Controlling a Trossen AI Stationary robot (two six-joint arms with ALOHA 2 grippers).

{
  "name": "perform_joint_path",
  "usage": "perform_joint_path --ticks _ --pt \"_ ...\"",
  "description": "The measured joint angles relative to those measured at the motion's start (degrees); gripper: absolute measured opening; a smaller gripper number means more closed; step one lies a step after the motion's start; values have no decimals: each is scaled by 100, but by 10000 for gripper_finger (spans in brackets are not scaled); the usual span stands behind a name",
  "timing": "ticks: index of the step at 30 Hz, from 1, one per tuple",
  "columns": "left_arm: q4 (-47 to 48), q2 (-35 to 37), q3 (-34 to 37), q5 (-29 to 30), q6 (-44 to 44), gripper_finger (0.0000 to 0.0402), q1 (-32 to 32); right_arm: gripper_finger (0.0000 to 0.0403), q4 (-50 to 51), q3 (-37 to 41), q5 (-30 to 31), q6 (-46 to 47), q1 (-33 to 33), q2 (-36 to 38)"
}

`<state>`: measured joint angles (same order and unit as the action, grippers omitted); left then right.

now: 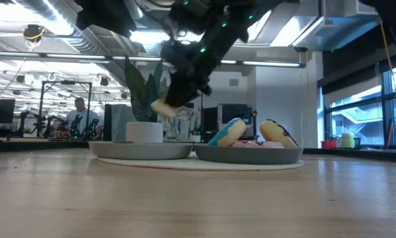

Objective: Pick & Place donuts
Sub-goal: Put the small yellow donut on the gray plate

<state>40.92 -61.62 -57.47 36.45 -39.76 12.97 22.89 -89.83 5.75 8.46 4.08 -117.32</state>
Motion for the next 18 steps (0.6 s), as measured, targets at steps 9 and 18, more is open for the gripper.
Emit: perform_joint_path --ticks 9,18 --pt "81 -3 0 -5 8 118 0 42 377 -617 -101 24 188 -688" --pt "253 -1 2 -4 8 116 0 42 584 -541 -147 156 179 -800"
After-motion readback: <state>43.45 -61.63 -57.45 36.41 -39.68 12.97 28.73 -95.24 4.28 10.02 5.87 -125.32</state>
